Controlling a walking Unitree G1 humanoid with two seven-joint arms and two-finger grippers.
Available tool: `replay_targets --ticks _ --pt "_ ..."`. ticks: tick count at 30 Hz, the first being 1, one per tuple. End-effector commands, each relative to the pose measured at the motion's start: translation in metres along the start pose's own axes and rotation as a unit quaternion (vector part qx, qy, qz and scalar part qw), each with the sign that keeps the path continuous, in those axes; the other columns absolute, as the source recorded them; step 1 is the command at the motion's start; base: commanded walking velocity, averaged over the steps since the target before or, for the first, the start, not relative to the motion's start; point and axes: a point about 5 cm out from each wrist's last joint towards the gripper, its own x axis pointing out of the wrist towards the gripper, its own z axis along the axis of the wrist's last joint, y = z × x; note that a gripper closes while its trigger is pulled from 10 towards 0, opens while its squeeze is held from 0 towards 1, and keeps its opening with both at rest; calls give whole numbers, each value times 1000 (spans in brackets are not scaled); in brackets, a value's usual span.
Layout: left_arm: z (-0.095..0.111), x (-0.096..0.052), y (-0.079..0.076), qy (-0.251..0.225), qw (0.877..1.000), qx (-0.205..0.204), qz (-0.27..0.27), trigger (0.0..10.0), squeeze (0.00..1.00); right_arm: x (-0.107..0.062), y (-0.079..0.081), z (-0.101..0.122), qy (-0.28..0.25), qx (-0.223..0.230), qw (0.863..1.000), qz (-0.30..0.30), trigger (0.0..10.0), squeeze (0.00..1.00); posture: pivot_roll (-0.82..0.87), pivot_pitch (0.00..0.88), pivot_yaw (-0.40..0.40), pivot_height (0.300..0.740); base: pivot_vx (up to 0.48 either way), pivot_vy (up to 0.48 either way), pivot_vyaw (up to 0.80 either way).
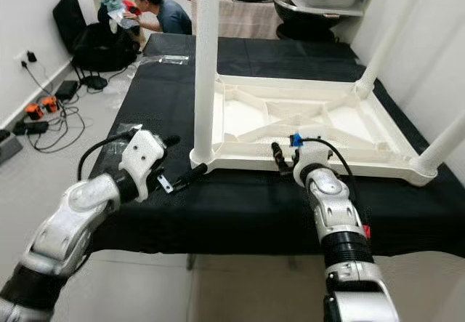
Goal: Building children table
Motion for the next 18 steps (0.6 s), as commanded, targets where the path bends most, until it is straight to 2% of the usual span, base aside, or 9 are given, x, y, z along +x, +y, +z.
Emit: replay_targets --ticks 1,3,4,6,8,9,12,16,18 --pt "-2 6 -5 -5 999 -16 -43 10000 0 -2 -7 14 -31 -4 998 -48 10000 0 52 100 -38 740 0 0 0" --pt "-1 13 -11 -2 995 -30 -96 10000 0 -4 -2 31 -67 -5 996 -64 10000 0 50 114 -32 740 0 0 0" --pt "-1 13 -11 -2 995 -30 -96 10000 0 -4 -2 31 -67 -5 996 -64 10000 0 50 114 -32 740 0 0 0" --pt "2 15 -26 -5 987 -48 -154 10000 0 -4 3 43 -88 -9 994 -72 10000 0 53 127 -30 740 0 0 0" --pt "2 15 -26 -5 987 -48 -154 10000 0 -4 3 43 -88 -9 994 -72 10000 0 53 127 -30 740 0 0 0" --pt "3 15 -31 -8 984 -56 -171 10000 0 -4 4 46 -92 -10 993 -74 10000 0 55 135 -27 740 0 0 0" --pt "1 17 -33 -8 984 -54 -169 10000 0 -2 7 52 -97 -18 992 -74 10000 0 53 136 -22 740 0 0 0" --pt "-4 30 -20 -15 990 -50 -129 10000 0 3 15 71 -98 -85 987 -99 10000 0 40 142 -10 740 0 0 0" --pt "-3 33 -16 -17 991 -50 -126 10000 0 4 16 77 -100 -102 984 -108 10000 0 40 142 -10 740 0 0 0"
